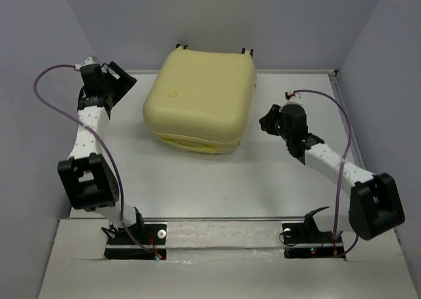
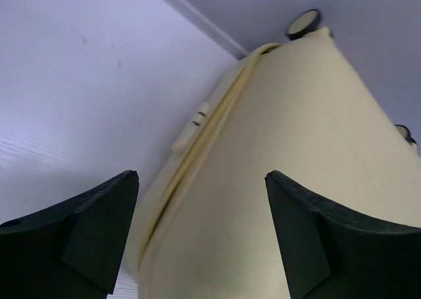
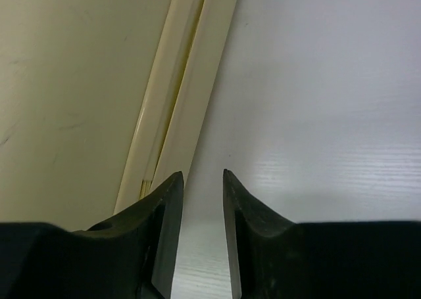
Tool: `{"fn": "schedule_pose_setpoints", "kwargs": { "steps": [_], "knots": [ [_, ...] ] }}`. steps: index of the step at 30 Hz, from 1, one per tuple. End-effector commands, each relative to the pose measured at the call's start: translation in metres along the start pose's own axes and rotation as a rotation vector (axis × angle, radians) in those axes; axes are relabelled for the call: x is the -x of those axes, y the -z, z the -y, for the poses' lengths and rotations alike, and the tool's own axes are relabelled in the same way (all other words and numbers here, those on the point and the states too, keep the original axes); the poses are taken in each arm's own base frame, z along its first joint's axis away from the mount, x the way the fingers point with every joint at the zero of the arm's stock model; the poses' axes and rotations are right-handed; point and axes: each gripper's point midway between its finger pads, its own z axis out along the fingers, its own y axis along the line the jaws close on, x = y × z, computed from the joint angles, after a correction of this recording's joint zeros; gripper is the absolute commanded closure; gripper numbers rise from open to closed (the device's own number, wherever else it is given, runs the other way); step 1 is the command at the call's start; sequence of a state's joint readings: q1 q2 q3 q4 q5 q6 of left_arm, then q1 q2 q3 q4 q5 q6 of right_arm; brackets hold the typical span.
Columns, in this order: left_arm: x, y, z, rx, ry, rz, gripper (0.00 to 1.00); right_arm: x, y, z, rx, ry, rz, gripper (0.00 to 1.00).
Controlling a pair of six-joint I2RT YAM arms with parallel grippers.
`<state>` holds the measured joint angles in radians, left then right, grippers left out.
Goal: Pack the luggage
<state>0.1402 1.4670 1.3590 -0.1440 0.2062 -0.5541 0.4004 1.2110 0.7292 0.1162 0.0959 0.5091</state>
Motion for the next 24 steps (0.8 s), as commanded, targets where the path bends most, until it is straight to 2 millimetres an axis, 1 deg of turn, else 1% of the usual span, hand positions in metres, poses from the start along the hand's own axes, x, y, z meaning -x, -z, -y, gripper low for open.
{"fn": "schedule_pose_setpoints", "kwargs": {
  "steps": [1, 2, 3, 4, 5, 6, 7, 8, 9, 10, 11, 12, 13, 15, 16, 17, 18, 19, 20, 21, 22, 23, 24],
  "knots": [
    [-0.003, -0.036, -0.015, -0.061, 0.149, -0.09, 0.12, 0.006, -0.036, -0.006, 0.018, 0.026, -0.079, 0.66],
    [-0.01, -0.055, -0.027, -0.044, 0.184, -0.122, 0.12, 0.011, -0.051, -0.01, 0.015, 0.029, -0.084, 0.67],
    [-0.014, -0.063, -0.031, -0.048, 0.19, -0.139, 0.12, 0.011, -0.058, -0.01, 0.012, 0.029, -0.09, 0.68],
    [-0.013, -0.071, -0.031, -0.054, 0.202, -0.15, 0.12, 0.015, -0.066, -0.008, 0.001, 0.024, -0.088, 0.69],
    [-0.029, -0.088, -0.046, -0.023, 0.217, -0.19, 0.12, 0.026, -0.073, -0.015, 0.012, 0.022, -0.071, 0.69],
    [-0.034, -0.094, -0.051, -0.01, 0.225, -0.205, 0.12, 0.028, -0.08, -0.01, -0.001, 0.017, -0.072, 0.69],
    [-0.047, -0.106, -0.062, 0.011, 0.242, -0.236, 0.13, 0.021, -0.09, 0.0, -0.031, 0.009, -0.101, 0.69],
    [-0.054, -0.111, -0.067, 0.021, 0.249, -0.251, 0.13, 0.02, -0.095, 0.001, -0.034, 0.004, -0.107, 0.69],
    [-0.062, -0.114, -0.07, 0.031, 0.256, -0.268, 0.13, 0.022, -0.099, 0.006, -0.047, -0.005, -0.107, 0.69],
    [-0.076, -0.118, -0.066, 0.026, 0.246, -0.287, 0.13, 0.018, -0.108, 0.001, -0.021, -0.004, -0.132, 0.69],
    [-0.086, -0.122, -0.067, 0.04, 0.227, -0.294, 0.13, 0.016, -0.113, 0.001, -0.021, 0.0, -0.142, 0.69],
    [-0.095, -0.124, -0.063, 0.039, 0.212, -0.306, 0.13, 0.013, -0.117, 0.001, -0.018, -0.004, -0.161, 0.69],
    [-0.116, -0.125, -0.053, 0.032, 0.198, -0.341, 0.13, 0.012, -0.125, -0.001, -0.012, -0.005, -0.17, 0.69],
    [-0.139, -0.124, -0.043, 0.018, 0.21, -0.38, 0.13, 0.006, -0.132, -0.007, 0.024, -0.007, -0.199, 0.69],
    [-0.154, -0.123, -0.043, 0.007, 0.218, -0.394, 0.13, 0.002, -0.133, -0.015, 0.07, 0.0, -0.23, 0.69],
    [-0.163, -0.116, -0.027, -0.027, 0.217, -0.404, 0.13, -0.001, -0.136, -0.018, 0.092, 0.002, -0.243, 0.69],
    [-0.18, -0.11, -0.033, -0.019, 0.243, -0.414, 0.13, -0.006, -0.135, -0.028, 0.142, 0.025, -0.266, 0.69],
    [-0.18, -0.099, -0.02, -0.048, 0.242, -0.4, 0.13, -0.006, -0.135, -0.032, 0.166, 0.038, -0.271, 0.69],
    [-0.181, -0.092, -0.019, -0.058, 0.254, -0.387, 0.13, -0.011, -0.132, -0.039, 0.192, 0.055, -0.285, 0.69],
    [-0.185, -0.086, -0.01, -0.087, 0.268, -0.37, 0.13, -0.013, -0.129, -0.051, 0.236, 0.067, -0.298, 0.69],
    [-0.211, -0.071, -0.022, -0.058, 0.281, -0.403, 0.13, -0.013, -0.127, -0.055, 0.264, 0.081, -0.304, 0.69],
    [-0.203, -0.058, -0.015, -0.083, 0.283, -0.365, 0.13, -0.012, -0.124, -0.061, 0.296, 0.086, -0.31, 0.69],
    [-0.208, -0.05, -0.011, -0.101, 0.296, -0.352, 0.13, -0.014, -0.118, -0.075, 0.356, 0.099, -0.326, 0.69]
  ]
}}
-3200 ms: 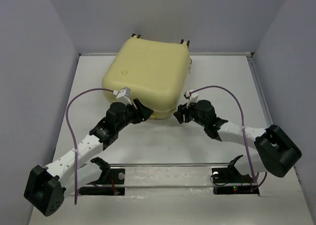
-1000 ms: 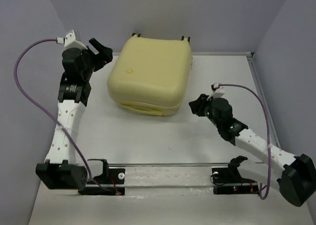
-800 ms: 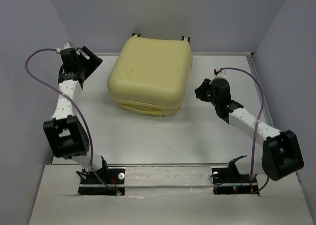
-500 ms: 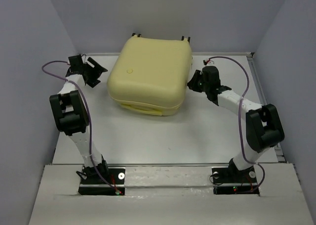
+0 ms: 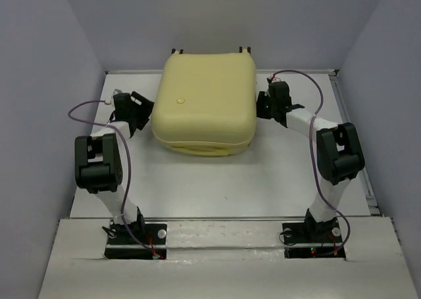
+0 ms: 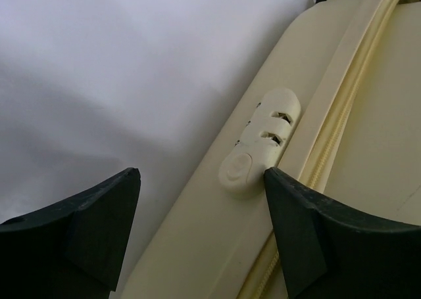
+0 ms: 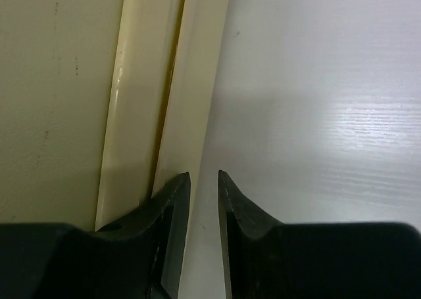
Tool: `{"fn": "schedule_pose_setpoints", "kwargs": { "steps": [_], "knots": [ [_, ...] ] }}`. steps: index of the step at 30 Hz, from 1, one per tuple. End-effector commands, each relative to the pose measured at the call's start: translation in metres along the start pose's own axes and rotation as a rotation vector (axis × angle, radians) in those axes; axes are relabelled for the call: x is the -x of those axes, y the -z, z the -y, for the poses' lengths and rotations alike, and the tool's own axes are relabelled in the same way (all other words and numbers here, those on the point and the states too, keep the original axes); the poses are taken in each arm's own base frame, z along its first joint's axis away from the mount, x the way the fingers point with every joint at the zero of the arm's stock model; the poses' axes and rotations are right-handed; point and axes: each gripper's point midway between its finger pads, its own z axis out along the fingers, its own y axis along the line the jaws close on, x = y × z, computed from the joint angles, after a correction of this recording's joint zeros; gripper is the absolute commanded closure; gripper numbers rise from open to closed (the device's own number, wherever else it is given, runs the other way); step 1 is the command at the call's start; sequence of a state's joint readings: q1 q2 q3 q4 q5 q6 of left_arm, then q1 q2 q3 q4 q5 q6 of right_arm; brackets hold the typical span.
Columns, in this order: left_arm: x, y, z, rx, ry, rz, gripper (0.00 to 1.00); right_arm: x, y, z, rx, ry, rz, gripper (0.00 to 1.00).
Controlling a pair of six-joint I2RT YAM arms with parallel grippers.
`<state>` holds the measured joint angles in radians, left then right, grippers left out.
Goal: Pack the luggage
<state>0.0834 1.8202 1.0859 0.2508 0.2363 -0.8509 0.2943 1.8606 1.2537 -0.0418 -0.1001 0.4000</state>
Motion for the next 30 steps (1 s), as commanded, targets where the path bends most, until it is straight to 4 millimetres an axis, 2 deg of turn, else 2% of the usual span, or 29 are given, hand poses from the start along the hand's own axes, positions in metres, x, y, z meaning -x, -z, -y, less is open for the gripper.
{"fn": "schedule_pose_setpoints", "kwargs": {
  "steps": [1, 3, 5, 6, 8, 9, 10, 11, 12, 13, 16, 17, 19, 20, 21, 22, 25, 26, 27, 30],
  "knots": [
    [-0.094, 0.061, 0.028, -0.167, -0.034, -0.161, 0.13, 0.011, 0.028, -0.105, 0.411, 0.113, -0.025, 0.69],
    [-0.103, 0.078, 0.019, -0.181, -0.031, -0.13, 0.13, 0.009, 0.037, -0.118, 0.456, 0.134, -0.045, 0.68],
    [-0.115, 0.103, 0.0, -0.179, -0.032, -0.111, 0.13, 0.011, 0.041, -0.12, 0.458, 0.135, -0.056, 0.67],
    [-0.114, 0.11, -0.007, -0.171, -0.032, -0.089, 0.13, 0.013, 0.041, -0.119, 0.446, 0.134, -0.056, 0.63],
    [-0.102, 0.128, -0.01, -0.186, -0.055, -0.022, 0.12, 0.019, 0.043, -0.121, 0.43, 0.126, -0.071, 0.56],
    [-0.098, 0.132, -0.016, -0.157, -0.062, -0.019, 0.12, 0.017, 0.043, -0.12, 0.423, 0.12, -0.09, 0.47],
    [-0.092, 0.137, -0.012, -0.162, -0.074, -0.005, 0.12, 0.02, 0.044, -0.121, 0.419, 0.116, -0.095, 0.44],
    [-0.075, 0.145, 0.009, -0.202, -0.112, 0.034, 0.11, 0.028, 0.044, -0.126, 0.422, 0.112, -0.085, 0.41],
    [-0.068, 0.149, 0.018, -0.212, -0.129, 0.045, 0.11, 0.031, 0.046, -0.127, 0.424, 0.111, -0.081, 0.39],
    [-0.057, 0.157, 0.037, -0.232, -0.146, 0.059, 0.11, 0.034, 0.049, -0.13, 0.433, 0.104, -0.082, 0.35],
    [-0.046, 0.168, 0.063, -0.277, -0.167, 0.059, 0.1, 0.047, 0.063, -0.142, 0.474, 0.113, -0.058, 0.27],
    [-0.039, 0.176, 0.085, -0.33, -0.176, 0.059, 0.1, 0.052, 0.069, -0.147, 0.493, 0.123, -0.046, 0.25],
    [-0.034, 0.187, 0.104, -0.38, -0.17, 0.056, 0.1, 0.062, 0.082, -0.149, 0.503, 0.143, -0.022, 0.19],
    [-0.027, 0.201, 0.12, -0.426, -0.176, 0.075, 0.1, 0.068, 0.09, -0.152, 0.512, 0.156, -0.003, 0.15],
    [-0.023, 0.209, 0.129, -0.448, -0.176, 0.09, 0.1, 0.071, 0.095, -0.153, 0.514, 0.164, 0.006, 0.14],
    [-0.013, 0.226, 0.146, -0.491, -0.186, 0.127, 0.1, 0.073, 0.097, -0.149, 0.507, 0.163, 0.003, 0.14],
    [0.001, 0.249, 0.164, -0.511, -0.211, 0.18, 0.09, 0.079, 0.106, -0.145, 0.487, 0.163, 0.017, 0.13],
    [0.013, 0.259, 0.174, -0.515, -0.243, 0.223, 0.08, 0.083, 0.105, -0.135, 0.453, 0.15, 0.028, 0.13],
    [0.016, 0.259, 0.172, -0.489, -0.255, 0.228, 0.08, 0.083, 0.105, -0.131, 0.426, 0.146, 0.035, 0.13],
    [0.023, 0.256, 0.161, -0.44, -0.284, 0.238, 0.07, 0.089, 0.106, -0.089, 0.292, 0.102, 0.067, 0.16]
  ]
}}
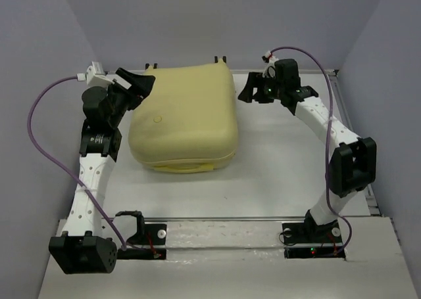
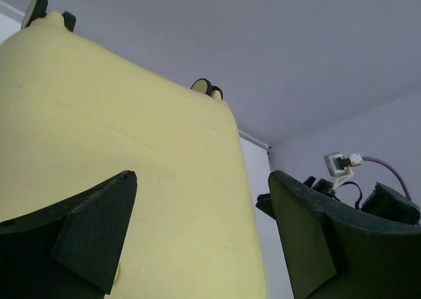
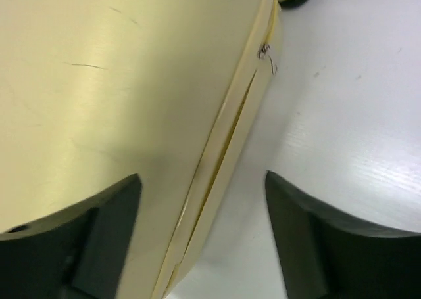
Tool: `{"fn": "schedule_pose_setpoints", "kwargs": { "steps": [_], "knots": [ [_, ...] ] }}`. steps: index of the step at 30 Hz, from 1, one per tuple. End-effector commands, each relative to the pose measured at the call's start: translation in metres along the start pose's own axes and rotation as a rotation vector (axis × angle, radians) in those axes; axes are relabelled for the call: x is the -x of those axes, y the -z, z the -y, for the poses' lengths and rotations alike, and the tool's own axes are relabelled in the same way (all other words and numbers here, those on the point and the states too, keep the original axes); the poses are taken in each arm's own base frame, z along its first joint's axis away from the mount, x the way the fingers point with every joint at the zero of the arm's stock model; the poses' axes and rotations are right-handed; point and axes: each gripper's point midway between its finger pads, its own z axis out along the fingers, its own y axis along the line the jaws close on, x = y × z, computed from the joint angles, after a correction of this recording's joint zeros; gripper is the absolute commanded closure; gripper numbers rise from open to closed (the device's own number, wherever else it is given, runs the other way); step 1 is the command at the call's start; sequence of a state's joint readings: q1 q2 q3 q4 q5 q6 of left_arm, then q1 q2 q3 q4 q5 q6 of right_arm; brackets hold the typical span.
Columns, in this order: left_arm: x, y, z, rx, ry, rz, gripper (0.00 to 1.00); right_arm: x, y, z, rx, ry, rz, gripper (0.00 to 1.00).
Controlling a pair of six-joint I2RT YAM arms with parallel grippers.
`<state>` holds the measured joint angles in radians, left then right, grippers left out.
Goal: Pack the luggage
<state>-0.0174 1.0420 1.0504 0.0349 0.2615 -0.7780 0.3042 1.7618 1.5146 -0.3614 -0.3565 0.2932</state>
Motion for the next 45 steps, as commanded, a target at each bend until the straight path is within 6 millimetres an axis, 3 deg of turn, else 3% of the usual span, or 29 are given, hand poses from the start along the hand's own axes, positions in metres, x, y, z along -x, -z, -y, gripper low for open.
{"fn": "schedule_pose_setpoints", "kwargs": {
  "steps": [1, 4, 5, 6, 7, 8, 9, 10, 11, 14, 15, 16, 18, 19, 21, 24, 33, 35, 38, 39, 41, 45],
  "knots": [
    [0.007, 0.01, -0.009, 0.038, -0.075, -0.017, 0.07, 0.037, 0.039, -0.008, -0.016, 0.002, 0.146, 0.28],
    [0.0, 0.021, -0.022, 0.06, -0.112, -0.009, 0.07, 0.016, 0.063, -0.015, 0.028, 0.079, 0.188, 0.54],
    [-0.004, 0.029, -0.028, 0.067, -0.145, -0.007, 0.07, -0.012, 0.075, -0.016, 0.053, 0.085, 0.181, 0.63],
    [-0.005, 0.033, -0.032, 0.081, -0.16, 0.0, 0.07, -0.025, 0.082, -0.022, 0.099, 0.1, 0.187, 0.69],
    [-0.009, 0.043, -0.042, 0.12, -0.169, 0.009, 0.07, -0.055, 0.093, -0.037, 0.224, 0.124, 0.197, 0.84],
    [-0.013, 0.05, -0.044, 0.124, -0.178, 0.005, 0.07, -0.044, 0.097, -0.056, 0.306, 0.156, 0.243, 0.88],
    [-0.019, 0.055, -0.049, 0.135, -0.186, -0.006, 0.07, -0.084, 0.103, -0.057, 0.353, 0.147, 0.215, 0.89],
    [-0.026, 0.066, -0.052, 0.127, -0.21, -0.013, 0.07, -0.096, 0.11, -0.079, 0.455, 0.2, 0.243, 0.89],
    [-0.036, 0.073, -0.054, 0.124, -0.218, -0.047, 0.1, -0.125, 0.111, -0.077, 0.471, 0.201, 0.231, 0.85],
    [-0.056, 0.096, -0.048, 0.064, -0.245, -0.1, 0.16, -0.146, 0.111, -0.083, 0.504, 0.235, 0.252, 0.69],
    [-0.063, 0.102, -0.047, 0.05, -0.248, -0.123, 0.28, -0.149, 0.109, -0.082, 0.506, 0.235, 0.256, 0.59],
    [-0.067, 0.108, -0.044, 0.034, -0.249, -0.129, 0.34, -0.156, 0.105, -0.081, 0.513, 0.247, 0.249, 0.57],
    [-0.072, 0.123, -0.034, -0.005, -0.259, -0.133, 0.5, -0.161, 0.099, -0.081, 0.523, 0.261, 0.237, 0.53],
    [-0.074, 0.126, -0.032, -0.015, -0.261, -0.141, 0.52, -0.16, 0.096, -0.082, 0.532, 0.269, 0.24, 0.52],
    [-0.096, 0.132, -0.022, -0.098, -0.253, -0.232, 0.55, -0.174, 0.081, -0.084, 0.559, 0.287, 0.181, 0.5],
    [-0.12, 0.138, -0.023, -0.143, -0.241, -0.301, 0.61, -0.175, 0.06, -0.079, 0.538, 0.312, 0.163, 0.48],
    [-0.184, 0.138, -0.045, -0.155, -0.196, -0.469, 0.63, -0.172, 0.043, -0.077, 0.537, 0.344, 0.205, 0.46],
    [-0.196, 0.138, -0.034, -0.198, -0.176, -0.497, 0.63, -0.171, 0.041, -0.076, 0.529, 0.344, 0.218, 0.46],
    [-0.215, 0.125, -0.039, -0.137, -0.168, -0.508, 0.63, -0.171, 0.038, -0.081, 0.556, 0.35, 0.217, 0.46],
    [-0.225, 0.126, -0.027, -0.185, -0.168, -0.525, 0.62, -0.169, 0.037, -0.081, 0.552, 0.351, 0.223, 0.46],
    [-0.238, 0.122, -0.023, -0.186, -0.163, -0.544, 0.6, -0.168, 0.037, -0.08, 0.547, 0.354, 0.233, 0.47],
    [-0.256, 0.102, -0.021, -0.145, -0.18, -0.542, 0.59, -0.166, 0.043, -0.087, 0.57, 0.353, 0.26, 0.56]
  ]
}}
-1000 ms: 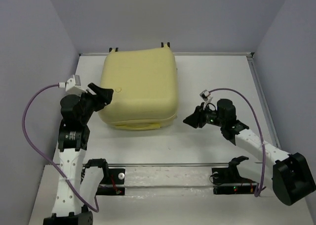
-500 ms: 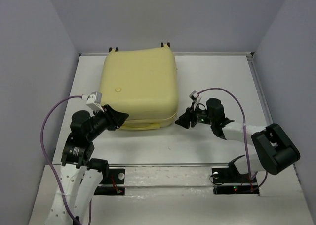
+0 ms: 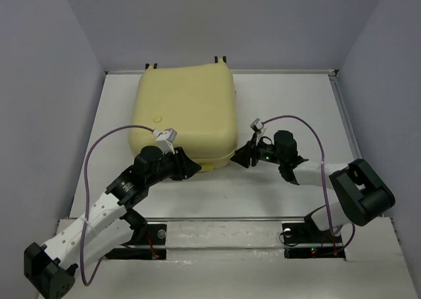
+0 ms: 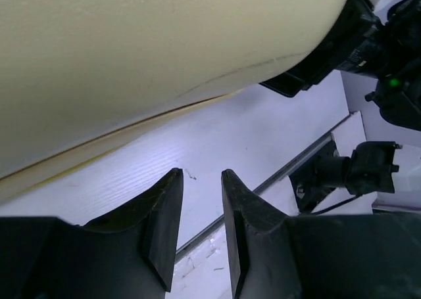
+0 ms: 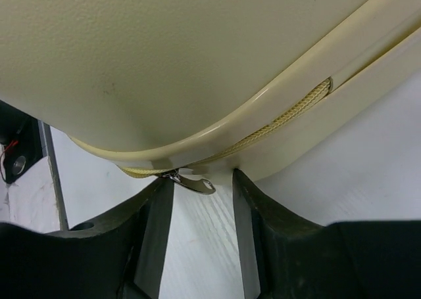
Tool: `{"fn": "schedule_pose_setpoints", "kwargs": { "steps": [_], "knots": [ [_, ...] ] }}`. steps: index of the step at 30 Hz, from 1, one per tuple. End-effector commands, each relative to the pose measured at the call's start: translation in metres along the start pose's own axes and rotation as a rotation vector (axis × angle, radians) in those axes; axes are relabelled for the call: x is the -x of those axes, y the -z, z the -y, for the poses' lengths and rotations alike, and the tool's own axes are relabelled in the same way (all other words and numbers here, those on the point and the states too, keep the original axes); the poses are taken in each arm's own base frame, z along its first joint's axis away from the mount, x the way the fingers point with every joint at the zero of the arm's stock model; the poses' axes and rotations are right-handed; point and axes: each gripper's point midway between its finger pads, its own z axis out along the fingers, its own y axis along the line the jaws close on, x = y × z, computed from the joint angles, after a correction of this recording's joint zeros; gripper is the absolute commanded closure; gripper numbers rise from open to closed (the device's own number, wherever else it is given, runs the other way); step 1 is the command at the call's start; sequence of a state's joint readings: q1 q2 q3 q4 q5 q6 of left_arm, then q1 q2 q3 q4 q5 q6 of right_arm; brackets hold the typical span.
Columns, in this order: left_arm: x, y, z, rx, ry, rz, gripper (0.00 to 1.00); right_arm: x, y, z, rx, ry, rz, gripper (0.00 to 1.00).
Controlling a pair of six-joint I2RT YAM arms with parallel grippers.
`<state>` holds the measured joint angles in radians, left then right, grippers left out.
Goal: Pack the luggage
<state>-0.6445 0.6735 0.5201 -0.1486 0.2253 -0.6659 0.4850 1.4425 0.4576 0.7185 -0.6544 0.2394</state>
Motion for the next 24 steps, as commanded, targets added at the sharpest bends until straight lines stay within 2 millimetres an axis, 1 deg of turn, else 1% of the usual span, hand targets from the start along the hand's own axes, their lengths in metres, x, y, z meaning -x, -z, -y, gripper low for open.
{"fn": "schedule_pose_setpoints", "kwargs": {
  "steps": [1, 2, 5, 6, 7, 8, 9, 10, 11, 12, 13, 14, 15, 16, 17, 18, 19, 20, 21, 22, 23, 24],
  "knots": [
    [0.028, -0.025, 0.01, 0.002, 0.008, 0.134, 0.58, 0.042, -0.007, -0.02, 0.067, 0.103, 0.146, 0.61],
    [0.03, -0.028, 0.011, 0.001, 0.004, 0.139, 0.58, 0.043, -0.007, -0.021, 0.071, 0.101, 0.155, 0.63],
    [0.044, -0.04, 0.007, 0.05, -0.012, 0.171, 0.58, 0.045, -0.011, -0.022, 0.074, 0.086, 0.176, 0.75],
    [0.047, -0.042, 0.008, 0.05, -0.02, 0.172, 0.58, 0.045, -0.012, -0.025, 0.079, 0.083, 0.18, 0.8],
    [0.05, -0.043, 0.008, 0.058, -0.03, 0.182, 0.58, 0.046, -0.01, -0.026, 0.078, 0.084, 0.199, 0.88],
    [0.058, -0.044, 0.006, 0.082, -0.035, 0.21, 0.58, 0.046, -0.01, -0.028, 0.074, 0.069, 0.208, 0.92],
    [0.064, -0.048, 0.007, 0.091, -0.039, 0.224, 0.58, 0.041, -0.007, -0.027, 0.062, 0.054, 0.208, 0.93],
    [0.067, -0.05, 0.007, 0.1, -0.043, 0.228, 0.58, 0.044, -0.005, -0.034, 0.068, 0.054, 0.219, 0.93],
    [0.07, -0.052, 0.008, 0.102, -0.045, 0.235, 0.58, 0.042, -0.003, -0.033, 0.057, 0.044, 0.216, 0.93],
    [0.075, -0.057, 0.009, 0.11, -0.051, 0.239, 0.58, 0.038, -0.006, -0.043, 0.069, 0.033, 0.207, 0.93],
    [0.078, -0.06, 0.011, 0.107, -0.056, 0.246, 0.58, 0.028, -0.006, -0.047, 0.061, 0.018, 0.176, 0.93],
    [0.081, -0.062, 0.012, 0.11, -0.06, 0.25, 0.58, 0.031, -0.004, -0.05, 0.024, 0.035, 0.188, 0.93],
    [0.087, -0.067, 0.012, 0.126, -0.07, 0.256, 0.58, 0.021, -0.008, -0.071, 0.048, 0.047, 0.155, 0.93],
    [0.091, -0.07, 0.015, 0.126, -0.072, 0.264, 0.58, 0.009, -0.01, -0.069, -0.014, 0.038, 0.111, 0.93],
    [0.097, -0.075, 0.018, 0.126, -0.077, 0.267, 0.58, 0.007, -0.009, -0.079, -0.016, 0.053, 0.101, 0.93],
    [0.101, -0.077, 0.022, 0.118, -0.077, 0.274, 0.58, -0.009, -0.011, -0.098, 0.01, 0.054, 0.047, 0.93],
    [0.103, -0.08, 0.024, 0.116, -0.077, 0.273, 0.58, -0.014, -0.011, -0.106, 0.016, 0.05, 0.033, 0.93],
    [0.104, -0.086, 0.024, 0.118, -0.076, 0.267, 0.58, -0.017, -0.013, -0.11, -0.004, 0.031, 0.029, 0.93],
    [0.111, -0.087, 0.035, 0.087, -0.074, 0.274, 0.58, -0.021, -0.018, -0.117, -0.009, 0.027, 0.015, 0.93],
    [0.112, -0.09, 0.037, 0.081, -0.073, 0.27, 0.58, -0.029, -0.022, -0.125, -0.027, 0.03, -0.005, 0.93],
    [0.114, -0.092, 0.041, 0.075, -0.072, 0.269, 0.58, -0.031, -0.026, -0.13, -0.031, 0.011, -0.012, 0.93],
    [0.119, -0.096, 0.047, 0.059, -0.075, 0.266, 0.58, -0.031, -0.038, -0.134, -0.037, 0.007, -0.021, 0.93]
  ]
}}
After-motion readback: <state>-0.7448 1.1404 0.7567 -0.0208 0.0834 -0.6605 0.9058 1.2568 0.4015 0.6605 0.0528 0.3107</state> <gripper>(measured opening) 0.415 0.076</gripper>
